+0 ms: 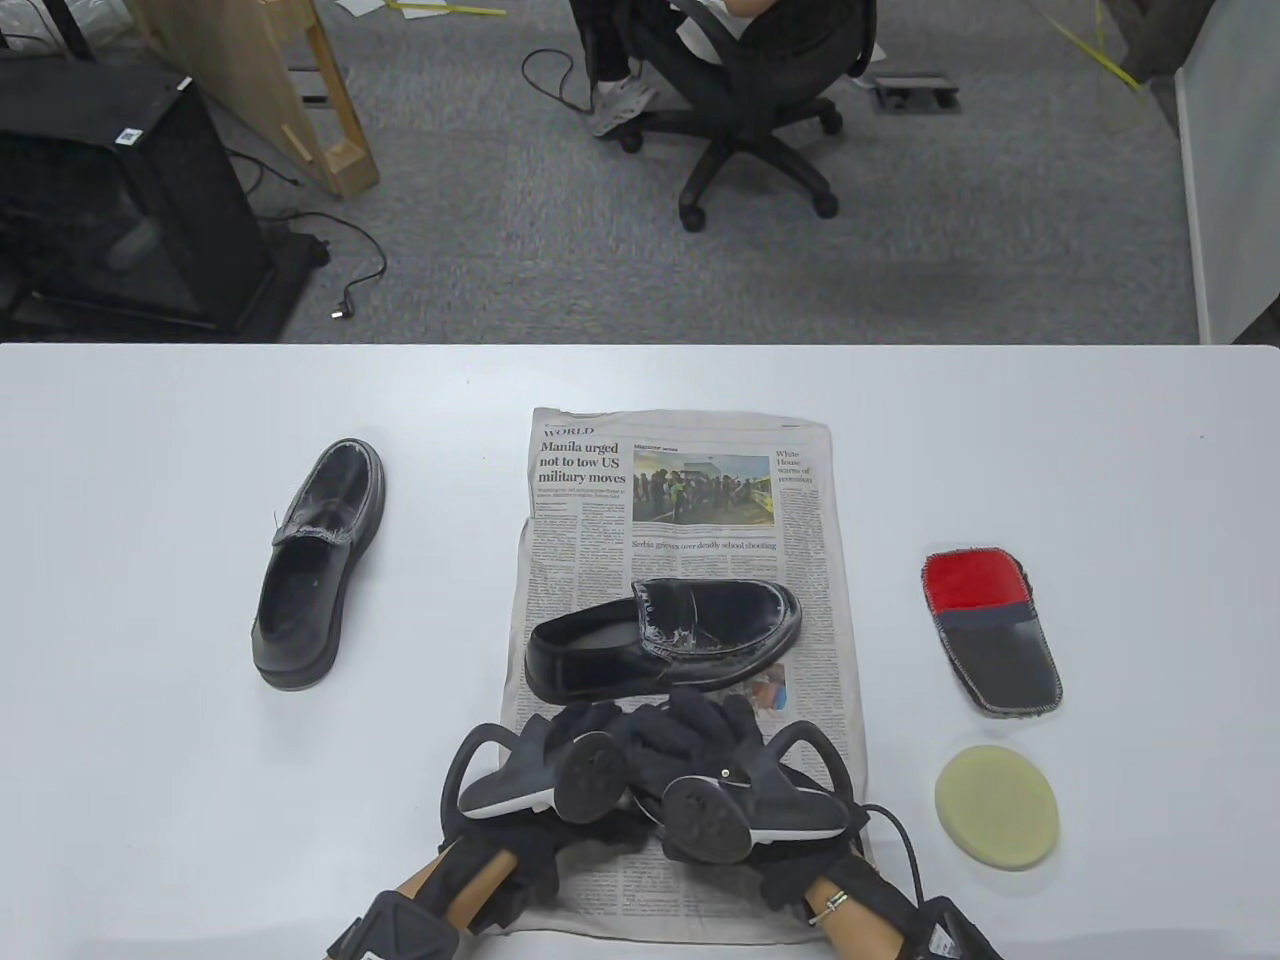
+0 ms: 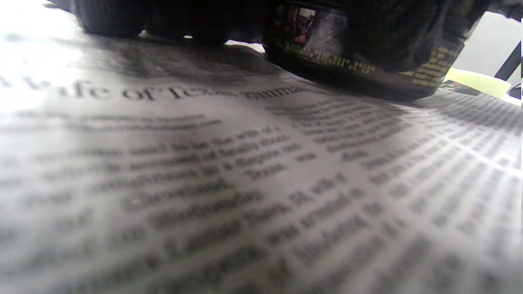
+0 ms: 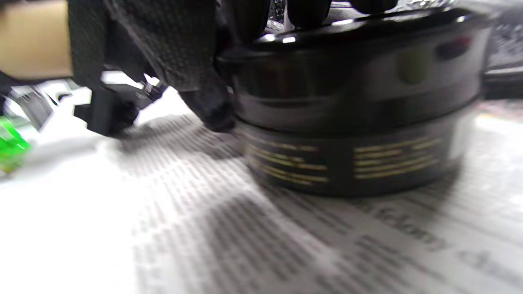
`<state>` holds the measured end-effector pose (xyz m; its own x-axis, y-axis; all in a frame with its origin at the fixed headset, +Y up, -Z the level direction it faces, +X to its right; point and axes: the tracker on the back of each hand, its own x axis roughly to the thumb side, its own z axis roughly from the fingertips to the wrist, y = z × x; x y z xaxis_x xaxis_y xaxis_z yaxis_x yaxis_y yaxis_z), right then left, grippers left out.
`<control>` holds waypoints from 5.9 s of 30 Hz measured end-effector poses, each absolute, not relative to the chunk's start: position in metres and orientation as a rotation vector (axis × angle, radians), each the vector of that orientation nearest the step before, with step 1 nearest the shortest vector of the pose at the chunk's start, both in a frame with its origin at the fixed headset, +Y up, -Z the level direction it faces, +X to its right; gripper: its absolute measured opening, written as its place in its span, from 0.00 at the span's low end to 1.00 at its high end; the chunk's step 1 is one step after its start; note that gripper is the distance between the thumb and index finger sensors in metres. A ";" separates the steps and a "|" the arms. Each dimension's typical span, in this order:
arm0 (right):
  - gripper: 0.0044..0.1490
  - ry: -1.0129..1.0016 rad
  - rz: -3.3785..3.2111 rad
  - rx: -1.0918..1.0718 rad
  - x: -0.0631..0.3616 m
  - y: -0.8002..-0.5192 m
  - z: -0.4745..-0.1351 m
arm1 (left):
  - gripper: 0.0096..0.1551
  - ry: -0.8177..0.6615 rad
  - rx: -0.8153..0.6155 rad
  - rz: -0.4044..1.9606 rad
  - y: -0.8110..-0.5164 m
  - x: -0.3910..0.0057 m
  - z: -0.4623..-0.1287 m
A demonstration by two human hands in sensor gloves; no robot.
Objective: Dip and apply leather care cream with polishing sponge on shoes
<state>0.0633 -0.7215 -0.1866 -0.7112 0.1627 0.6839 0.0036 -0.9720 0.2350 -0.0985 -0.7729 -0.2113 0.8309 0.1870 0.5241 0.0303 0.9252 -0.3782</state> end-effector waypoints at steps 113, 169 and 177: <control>0.28 0.277 2.925 1.123 0.067 -0.738 -0.184 | 0.71 -0.651 -0.418 0.180 -0.764 -0.085 -0.222; 0.19 -0.245 3.238 0.558 0.096 -0.731 -0.295 | 0.56 -0.275 -0.181 -0.174 -0.741 -0.102 -0.308; 0.20 -0.135 3.244 0.345 0.136 -0.734 -0.315 | 0.57 -0.251 -0.160 -0.125 -0.743 -0.107 -0.307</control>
<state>0.1361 -0.7343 -0.3148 -0.9702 -0.1307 0.2041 0.1132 -0.9890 -0.0951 -0.1069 -0.7435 -0.3070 0.9609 -0.1030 0.2570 0.1428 0.9796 -0.1416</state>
